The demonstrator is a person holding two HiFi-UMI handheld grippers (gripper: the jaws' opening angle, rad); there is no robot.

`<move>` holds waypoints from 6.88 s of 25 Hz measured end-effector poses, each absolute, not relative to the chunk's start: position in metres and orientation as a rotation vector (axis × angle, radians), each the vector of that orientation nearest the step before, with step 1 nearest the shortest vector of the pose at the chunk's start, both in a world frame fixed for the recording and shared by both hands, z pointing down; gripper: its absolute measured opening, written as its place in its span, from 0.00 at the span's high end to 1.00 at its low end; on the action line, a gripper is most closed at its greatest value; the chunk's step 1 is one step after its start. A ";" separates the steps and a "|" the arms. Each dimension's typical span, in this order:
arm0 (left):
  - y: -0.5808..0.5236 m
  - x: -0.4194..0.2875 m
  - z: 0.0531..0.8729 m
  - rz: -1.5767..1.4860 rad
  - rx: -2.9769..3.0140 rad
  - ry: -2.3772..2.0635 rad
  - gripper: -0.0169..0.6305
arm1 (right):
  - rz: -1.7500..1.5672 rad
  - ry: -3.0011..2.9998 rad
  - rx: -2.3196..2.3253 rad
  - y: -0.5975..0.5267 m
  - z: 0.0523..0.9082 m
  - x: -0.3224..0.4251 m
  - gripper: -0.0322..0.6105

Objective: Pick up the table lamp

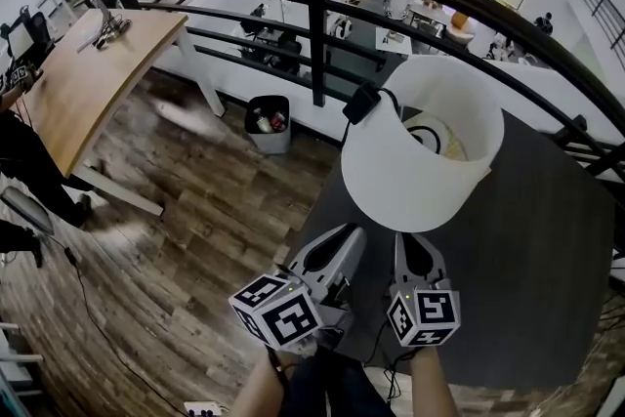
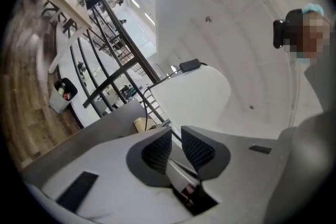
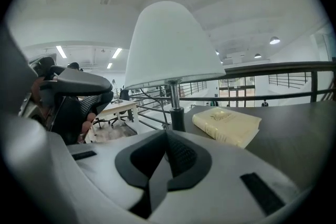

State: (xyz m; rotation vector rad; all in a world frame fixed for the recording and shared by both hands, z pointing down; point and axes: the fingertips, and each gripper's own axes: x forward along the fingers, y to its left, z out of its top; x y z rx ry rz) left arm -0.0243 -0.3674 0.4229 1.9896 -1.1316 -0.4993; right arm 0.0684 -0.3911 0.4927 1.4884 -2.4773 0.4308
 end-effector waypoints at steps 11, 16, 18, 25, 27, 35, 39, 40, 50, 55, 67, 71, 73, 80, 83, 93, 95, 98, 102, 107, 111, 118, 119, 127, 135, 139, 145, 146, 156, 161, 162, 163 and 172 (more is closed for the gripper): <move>-0.381 -0.015 0.411 -0.713 1.966 -0.825 0.69 | 0.415 -2.432 1.526 -0.407 0.504 0.060 0.91; -0.390 -0.013 0.416 -0.791 1.910 -0.743 0.66 | 0.416 -2.426 1.536 -0.412 0.508 0.057 0.91; -0.394 -0.016 0.419 -0.837 1.875 -0.723 0.65 | 0.416 -2.421 1.540 -0.414 0.512 0.056 0.91; -0.400 -0.017 0.409 -0.947 1.853 -0.629 0.64 | 0.441 -2.403 1.553 -0.416 0.519 0.057 0.91; -0.403 -0.016 0.409 -0.953 1.848 -0.615 0.64 | 0.444 -2.403 1.560 -0.417 0.519 0.056 0.91; -0.404 -0.016 0.405 -0.989 1.868 -0.580 0.68 | 0.448 -2.393 1.576 -0.421 0.522 0.057 0.91; -0.406 -0.013 0.403 -0.995 1.859 -0.573 0.71 | 0.452 -2.391 1.594 -0.423 0.521 0.059 0.91; -0.407 -0.012 0.402 -0.996 1.855 -0.568 0.72 | 0.450 -2.390 1.596 -0.424 0.521 0.060 0.91; -0.421 -0.001 0.394 -1.011 1.837 -0.566 0.77 | 0.481 -2.395 1.648 -0.426 0.519 0.070 0.91; -0.431 0.002 0.387 -0.989 1.841 -0.581 0.77 | 0.551 -2.428 1.668 -0.433 0.512 0.075 0.91; -0.448 0.005 0.370 -0.993 1.869 -0.550 0.78 | 0.653 -2.489 1.522 -0.460 0.524 0.062 0.62; -0.453 0.005 0.369 -0.990 1.869 -0.549 0.79 | 0.641 -2.508 1.494 -0.474 0.524 0.056 0.62; -0.455 0.005 0.367 -0.994 1.866 -0.547 0.79 | 0.641 -2.511 1.476 -0.480 0.524 0.053 0.62; -0.461 0.007 0.365 -0.991 1.877 -0.527 0.81 | 0.649 -2.507 1.433 -0.496 0.529 0.049 0.58; -0.464 0.006 0.365 -0.988 1.880 -0.526 0.81 | 0.651 -2.504 1.411 -0.502 0.531 0.046 0.55; -0.464 0.009 0.368 -0.981 1.893 -0.532 0.82 | 0.530 -2.486 1.411 -0.508 0.534 0.042 0.58; -0.463 0.010 0.367 -0.986 1.893 -0.528 0.82 | 0.512 -2.490 1.415 -0.508 0.533 0.044 0.59; -0.463 0.011 0.367 -0.995 1.891 -0.517 0.83 | 0.490 -2.498 1.416 -0.507 0.532 0.044 0.60; -0.463 0.012 0.368 -1.000 1.892 -0.508 0.84 | 0.481 -2.510 1.450 -0.507 0.532 0.044 0.60; -0.460 0.012 0.366 -1.012 1.888 -0.488 0.84 | 0.457 -2.502 1.505 -0.506 0.529 0.043 0.61; -0.459 0.011 0.363 -1.022 1.905 -0.484 0.85 | 0.450 -2.518 1.524 -0.504 0.527 0.042 0.61; -0.456 0.011 0.345 -1.009 1.956 -0.465 0.85 | 0.415 -2.548 1.519 -0.506 0.508 0.040 0.61; -0.456 0.011 0.342 -1.006 1.962 -0.465 0.85 | 0.414 -2.552 1.516 -0.506 0.505 0.039 0.61; -0.441 0.013 0.313 -1.002 2.003 -0.443 0.85 | 0.401 -2.568 1.522 -0.494 0.475 0.041 0.61; -0.427 0.025 0.275 -0.995 2.073 -0.406 0.85 | 0.364 -2.583 1.541 -0.484 0.435 0.053 0.61; -0.420 0.028 0.259 -0.995 2.091 -0.395 0.85 | 0.354 -2.584 1.545 -0.477 0.419 0.058 0.61; -0.410 0.037 0.235 -0.986 2.117 -0.374 0.85 | 0.351 -2.586 1.570 -0.469 0.397 0.068 0.61; -0.408 0.037 0.233 -0.988 2.115 -0.368 0.85 | 0.351 -2.584 1.572 -0.467 0.395 0.068 0.61; -0.395 0.042 0.220 -0.987 2.126 -0.341 0.85 | 0.336 -2.575 1.586 -0.454 0.381 0.074 0.61; -0.389 0.043 0.216 -0.992 2.125 -0.337 0.85 | 0.322 -2.566 1.595 -0.448 0.377 0.078 0.61; -0.388 0.043 0.216 -0.991 2.126 -0.337 0.85 | 0.324 -2.566 1.595 -0.447 0.376 0.078 0.61; -0.386 0.044 0.215 -0.990 2.126 -0.337 0.85 | 0.326 -2.566 1.595 -0.446 0.375 0.079 0.61; -0.378 0.049 0.217 -0.998 2.112 -0.330 0.85 | 0.321 -2.566 1.604 -0.438 0.376 0.082 0.61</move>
